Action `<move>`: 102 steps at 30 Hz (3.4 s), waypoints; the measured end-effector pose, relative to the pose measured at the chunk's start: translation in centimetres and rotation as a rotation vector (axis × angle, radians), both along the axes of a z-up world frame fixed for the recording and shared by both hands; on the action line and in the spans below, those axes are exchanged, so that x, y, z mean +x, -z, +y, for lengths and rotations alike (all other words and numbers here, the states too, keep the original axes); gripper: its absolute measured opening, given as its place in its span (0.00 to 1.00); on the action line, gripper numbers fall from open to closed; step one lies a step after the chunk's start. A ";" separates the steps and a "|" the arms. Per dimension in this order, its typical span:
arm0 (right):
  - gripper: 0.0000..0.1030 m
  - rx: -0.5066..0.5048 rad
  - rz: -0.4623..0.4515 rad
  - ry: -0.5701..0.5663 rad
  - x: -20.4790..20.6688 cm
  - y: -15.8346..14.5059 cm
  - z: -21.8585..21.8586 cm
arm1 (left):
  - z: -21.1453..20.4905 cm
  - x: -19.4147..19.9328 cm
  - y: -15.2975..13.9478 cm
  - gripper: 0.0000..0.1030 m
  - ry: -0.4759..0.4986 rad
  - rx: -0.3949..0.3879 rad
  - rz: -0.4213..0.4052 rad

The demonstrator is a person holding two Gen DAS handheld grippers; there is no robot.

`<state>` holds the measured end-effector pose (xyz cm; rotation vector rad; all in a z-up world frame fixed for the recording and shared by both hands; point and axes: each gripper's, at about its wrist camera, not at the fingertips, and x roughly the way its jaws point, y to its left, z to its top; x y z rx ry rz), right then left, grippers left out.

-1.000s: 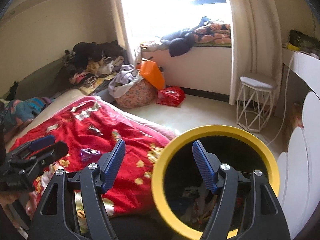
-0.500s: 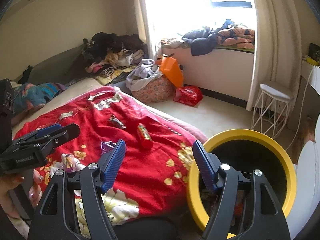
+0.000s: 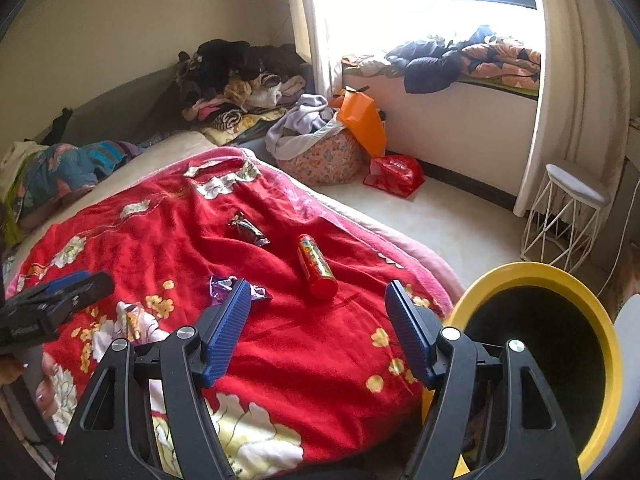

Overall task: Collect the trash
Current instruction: 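Grasp purple-white wrapper with left gripper while right gripper grasps red-yellow can, then carry purple-white wrapper and red-yellow can over the yellow bin with both grippers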

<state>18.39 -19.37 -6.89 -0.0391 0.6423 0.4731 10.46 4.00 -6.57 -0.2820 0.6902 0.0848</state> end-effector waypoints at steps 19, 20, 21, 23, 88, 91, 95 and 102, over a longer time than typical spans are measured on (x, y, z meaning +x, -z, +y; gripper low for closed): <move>0.65 -0.062 0.125 0.015 6.5 4.9 3.8 | 1.6 -0.2 5.3 0.67 -0.017 -0.164 0.170; 0.65 -0.067 0.131 0.015 6.9 5.3 4.0 | 1.5 -0.1 5.6 0.64 -0.017 -0.165 0.179; 0.65 -0.074 0.136 0.018 7.2 5.6 4.2 | 1.3 0.0 5.7 0.61 -0.015 -0.162 0.185; 0.61 -0.082 0.159 0.019 8.0 6.3 4.6 | 1.0 0.1 6.1 0.52 -0.013 -0.152 0.196; 0.26 0.195 -0.002 0.222 -2.2 -3.0 -12.9 | -11.9 -0.4 -2.6 0.19 0.364 -0.050 -0.068; 0.26 0.203 0.002 0.249 -2.3 -2.9 -14.1 | -12.7 -0.3 -2.8 0.19 0.383 -0.050 -0.073; 0.26 0.197 -0.005 0.283 -2.6 -2.8 -15.3 | -13.9 -0.1 -2.8 0.19 0.409 -0.046 -0.076; 0.26 0.191 -0.009 0.341 -2.5 -2.6 -17.3 | -15.2 0.4 -2.9 0.19 0.439 -0.041 -0.076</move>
